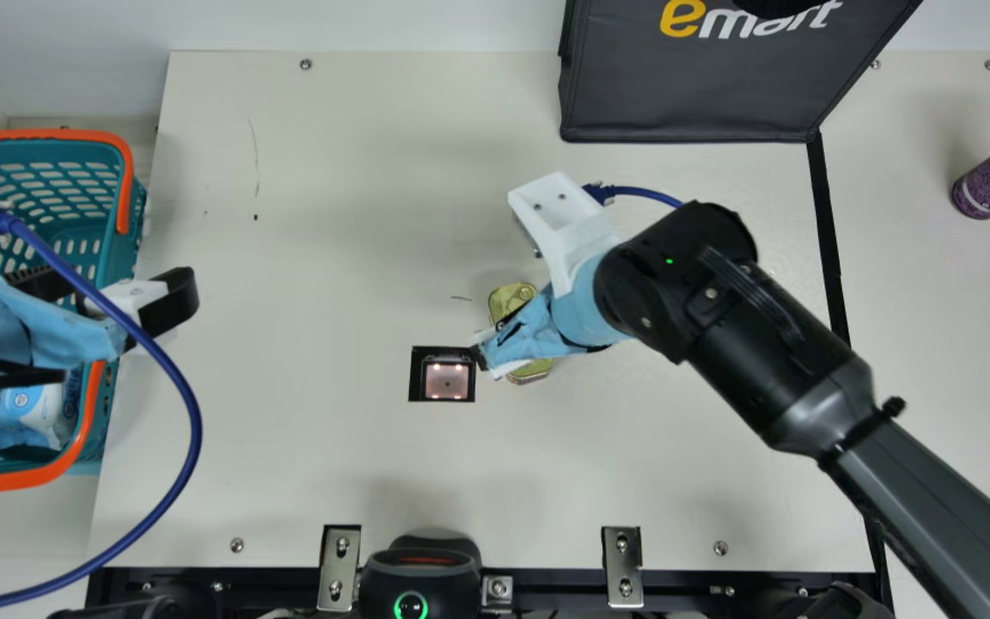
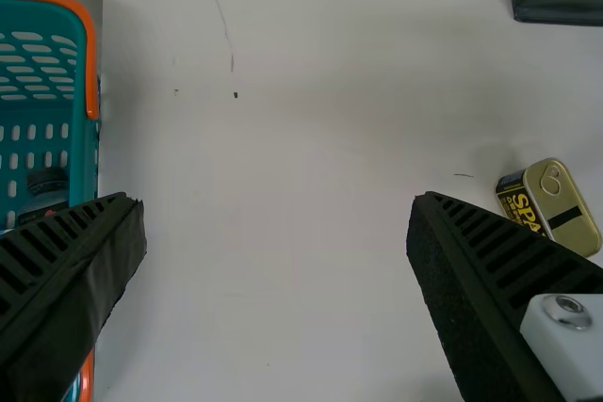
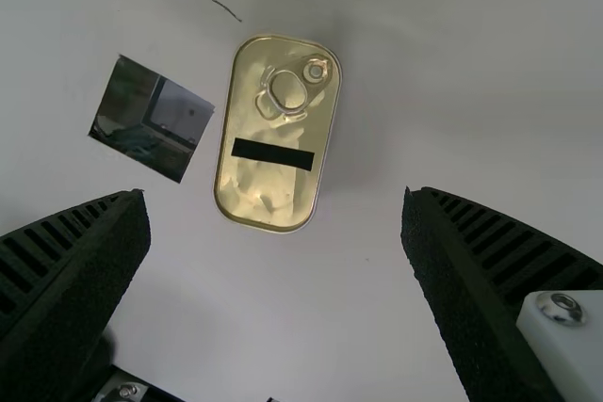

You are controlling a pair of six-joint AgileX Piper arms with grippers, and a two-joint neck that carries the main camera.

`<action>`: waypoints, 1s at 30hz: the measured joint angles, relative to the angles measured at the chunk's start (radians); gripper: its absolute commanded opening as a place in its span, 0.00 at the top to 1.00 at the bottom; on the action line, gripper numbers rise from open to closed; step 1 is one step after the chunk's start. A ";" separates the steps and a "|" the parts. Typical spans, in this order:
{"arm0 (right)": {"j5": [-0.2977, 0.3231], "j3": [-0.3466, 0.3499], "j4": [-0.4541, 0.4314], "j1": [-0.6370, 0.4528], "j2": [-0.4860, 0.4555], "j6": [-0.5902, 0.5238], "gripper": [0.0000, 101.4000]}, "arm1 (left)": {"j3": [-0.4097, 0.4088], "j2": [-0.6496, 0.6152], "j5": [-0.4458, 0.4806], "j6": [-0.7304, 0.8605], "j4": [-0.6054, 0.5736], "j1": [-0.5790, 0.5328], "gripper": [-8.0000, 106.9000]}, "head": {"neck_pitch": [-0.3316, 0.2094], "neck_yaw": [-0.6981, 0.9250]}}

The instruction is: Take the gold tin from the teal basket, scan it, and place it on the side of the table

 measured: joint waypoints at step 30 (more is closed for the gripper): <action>-0.118 -0.010 -0.124 0.074 0.274 0.282 0.06 | 0.000 0.000 0.000 0.000 0.000 0.000 0.15 | 0.000 0.000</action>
